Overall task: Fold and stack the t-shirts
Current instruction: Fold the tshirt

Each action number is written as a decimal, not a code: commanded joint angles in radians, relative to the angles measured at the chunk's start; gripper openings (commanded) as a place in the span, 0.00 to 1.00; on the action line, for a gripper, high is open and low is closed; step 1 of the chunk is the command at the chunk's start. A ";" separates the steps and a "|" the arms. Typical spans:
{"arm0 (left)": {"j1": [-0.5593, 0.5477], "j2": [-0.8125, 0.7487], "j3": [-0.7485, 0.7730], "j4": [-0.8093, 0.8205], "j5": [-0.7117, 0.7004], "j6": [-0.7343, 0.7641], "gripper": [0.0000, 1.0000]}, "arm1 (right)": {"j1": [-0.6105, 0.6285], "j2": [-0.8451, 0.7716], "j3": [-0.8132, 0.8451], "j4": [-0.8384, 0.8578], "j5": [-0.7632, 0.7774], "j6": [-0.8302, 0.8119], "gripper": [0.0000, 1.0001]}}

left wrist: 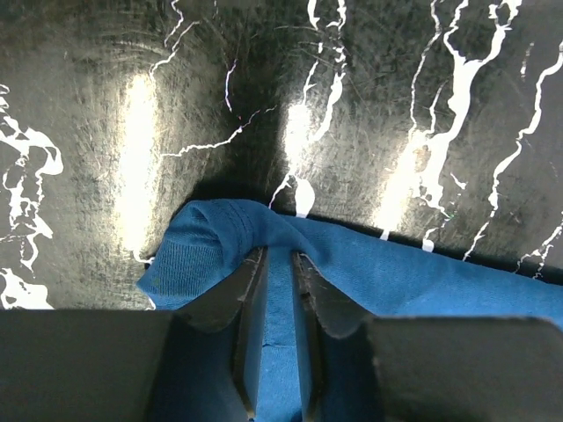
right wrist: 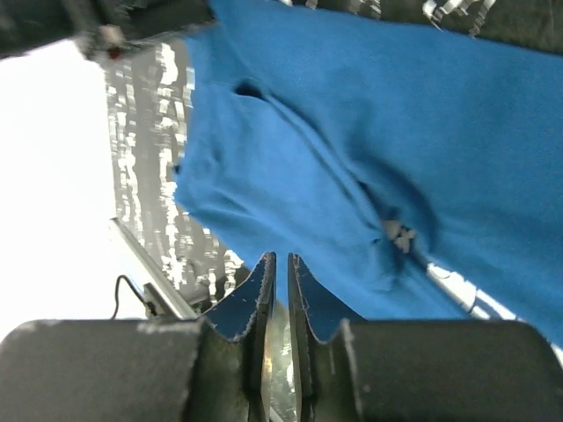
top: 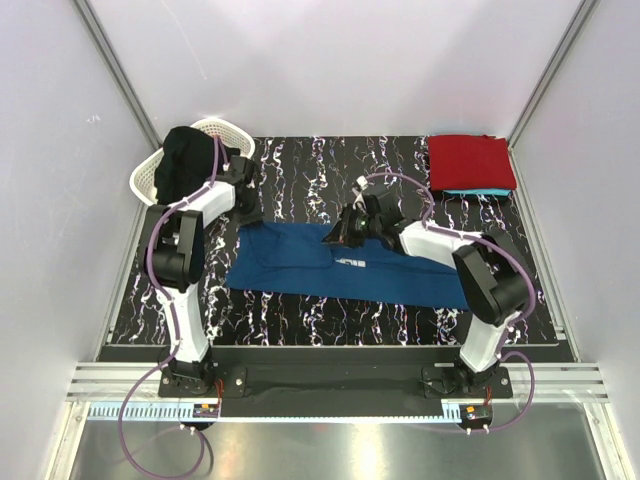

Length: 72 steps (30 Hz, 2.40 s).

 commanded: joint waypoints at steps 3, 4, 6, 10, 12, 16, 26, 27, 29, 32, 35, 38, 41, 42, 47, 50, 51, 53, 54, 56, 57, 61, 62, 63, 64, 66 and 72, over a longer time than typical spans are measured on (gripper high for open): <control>0.004 -0.090 0.049 0.005 0.016 0.025 0.24 | -0.005 -0.153 0.034 -0.042 0.075 0.008 0.17; -0.001 -0.110 0.043 0.000 0.024 0.027 0.24 | -0.004 -0.167 0.034 -0.054 0.092 0.003 0.17; -0.005 -0.179 0.024 -0.007 0.061 0.032 0.23 | -0.004 -0.208 0.036 -0.099 0.152 -0.009 0.19; -0.065 -0.302 -0.089 -0.007 0.137 0.039 0.22 | -0.004 -0.297 0.040 -0.248 0.252 -0.052 0.25; -0.105 -0.359 -0.138 0.005 0.179 0.022 0.22 | -0.010 -0.371 0.042 -0.333 0.336 -0.080 0.27; -0.166 -0.399 -0.273 0.043 0.171 -0.042 0.22 | -0.021 -0.506 0.045 -0.433 0.449 -0.117 0.31; -0.180 -0.194 -0.275 0.088 0.061 -0.077 0.22 | -0.227 -0.531 -0.053 -0.678 0.660 0.110 0.29; -0.180 -0.176 -0.263 0.088 0.062 -0.077 0.21 | -0.298 -0.518 -0.067 -0.692 0.654 0.139 0.31; -0.179 -0.152 -0.240 0.089 0.067 -0.094 0.21 | -0.372 -0.514 -0.101 -0.726 0.646 0.211 0.31; -0.179 -0.140 -0.241 0.115 0.075 -0.113 0.22 | -0.458 -0.509 -0.127 -0.751 0.672 0.251 0.33; -0.179 -0.100 -0.220 0.131 0.085 -0.122 0.22 | -0.510 -0.485 -0.138 -0.751 0.706 0.255 0.33; -0.177 -0.038 -0.158 0.128 0.107 -0.114 0.22 | -0.522 -0.452 -0.158 -0.725 0.743 0.262 0.32; -0.176 0.024 -0.082 0.128 0.124 -0.107 0.22 | -0.522 -0.416 -0.211 -0.630 0.700 0.232 0.31; -0.177 0.040 -0.042 0.128 0.131 -0.107 0.22 | -0.524 -0.387 -0.217 -0.628 0.713 0.227 0.31; -0.165 0.163 0.090 0.118 0.185 -0.128 0.22 | -0.580 -0.348 -0.303 -0.644 0.760 0.323 0.33; -0.154 0.219 0.174 0.118 0.209 -0.133 0.22 | -0.640 -0.336 -0.334 -0.644 0.758 0.368 0.32; -0.153 0.232 0.214 0.115 0.200 -0.131 0.22 | -0.650 -0.337 -0.339 -0.647 0.755 0.377 0.31; -0.145 0.271 0.259 0.115 0.208 -0.128 0.22 | -0.650 -0.359 -0.369 -0.659 0.747 0.414 0.26; -0.139 0.288 0.314 0.117 0.223 -0.128 0.22 | -0.650 -0.395 -0.388 -0.662 0.728 0.428 0.25; -0.133 0.348 0.374 0.118 0.277 -0.130 0.22 | -0.650 -0.447 -0.444 -0.662 0.704 0.445 0.25; -0.133 0.370 0.442 0.117 0.289 -0.125 0.22 | -0.650 -0.507 -0.457 -0.662 0.682 0.445 0.26; -0.134 0.474 0.604 0.161 0.409 -0.157 0.22 | -0.650 -0.678 -0.457 -0.702 0.625 0.443 0.31; -0.133 0.483 0.631 0.174 0.465 -0.168 0.22 | -0.650 -0.743 -0.442 -0.720 0.620 0.443 0.32; -0.133 0.488 0.676 0.198 0.487 -0.179 0.22 | -0.650 -0.773 -0.420 -0.740 0.628 0.443 0.33; -0.134 0.477 0.688 0.210 0.504 -0.194 0.23 | -0.650 -0.802 -0.368 -0.787 0.634 0.440 0.33; -0.133 0.444 0.693 0.246 0.525 -0.200 0.24 | -0.650 -0.871 -0.311 -0.818 0.643 0.423 0.35; -0.163 0.208 0.588 0.273 0.530 -0.153 0.25 | -0.650 -0.920 -0.142 -0.768 0.473 0.221 0.43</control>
